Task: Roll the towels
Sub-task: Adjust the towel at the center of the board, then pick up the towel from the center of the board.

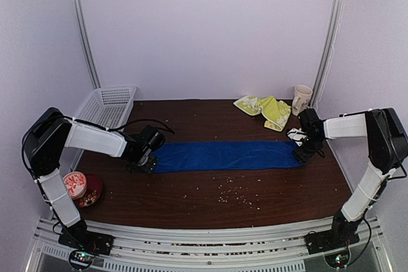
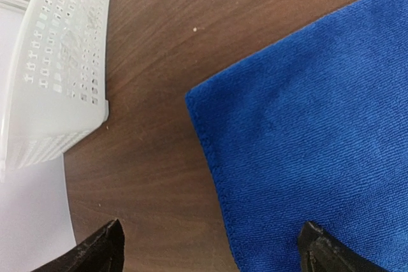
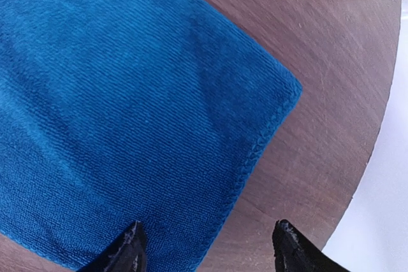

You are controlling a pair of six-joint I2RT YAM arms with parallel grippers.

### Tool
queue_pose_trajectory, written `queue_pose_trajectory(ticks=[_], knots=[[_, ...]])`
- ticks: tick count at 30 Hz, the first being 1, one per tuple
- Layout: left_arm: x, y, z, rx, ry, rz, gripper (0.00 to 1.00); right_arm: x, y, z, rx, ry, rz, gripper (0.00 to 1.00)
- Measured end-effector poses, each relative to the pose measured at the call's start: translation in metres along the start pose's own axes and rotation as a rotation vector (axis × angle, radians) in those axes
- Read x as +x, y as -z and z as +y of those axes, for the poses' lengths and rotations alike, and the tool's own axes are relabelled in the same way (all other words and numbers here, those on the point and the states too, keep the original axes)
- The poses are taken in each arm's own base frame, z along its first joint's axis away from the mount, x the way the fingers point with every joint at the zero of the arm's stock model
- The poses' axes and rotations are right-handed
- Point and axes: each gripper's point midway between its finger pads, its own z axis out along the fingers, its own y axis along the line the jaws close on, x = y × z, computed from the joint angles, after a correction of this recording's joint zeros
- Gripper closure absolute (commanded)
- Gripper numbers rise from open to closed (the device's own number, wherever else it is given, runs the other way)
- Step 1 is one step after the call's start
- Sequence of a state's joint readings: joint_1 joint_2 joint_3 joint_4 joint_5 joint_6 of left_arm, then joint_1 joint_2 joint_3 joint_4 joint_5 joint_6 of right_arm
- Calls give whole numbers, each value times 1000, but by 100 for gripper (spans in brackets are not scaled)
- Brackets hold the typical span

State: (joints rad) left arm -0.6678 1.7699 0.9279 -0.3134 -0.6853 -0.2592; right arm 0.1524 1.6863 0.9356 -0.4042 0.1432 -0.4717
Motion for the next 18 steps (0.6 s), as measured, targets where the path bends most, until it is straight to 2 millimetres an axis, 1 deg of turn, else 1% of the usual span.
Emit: queue_pose_trajectory(ticks=[4, 6, 9, 13, 16, 18], knots=[[8, 4, 4, -18, 5, 10, 2, 11, 0, -15, -9, -45, 31, 31], [8, 4, 5, -23, 8, 14, 2, 12, 1, -23, -25, -73, 34, 28], [9, 4, 5, -24, 11, 18, 2, 5, 7, -29, -77, -117, 6, 27], [9, 8, 7, -18, 7, 26, 2, -9, 15, -27, -186, -191, -56, 28], [0, 19, 12, -1, 25, 7, 2, -15, 21, -21, -286, -255, -94, 29], [-16, 32, 18, 24, 62, -35, 2, -16, 24, -18, -352, -316, -114, 30]])
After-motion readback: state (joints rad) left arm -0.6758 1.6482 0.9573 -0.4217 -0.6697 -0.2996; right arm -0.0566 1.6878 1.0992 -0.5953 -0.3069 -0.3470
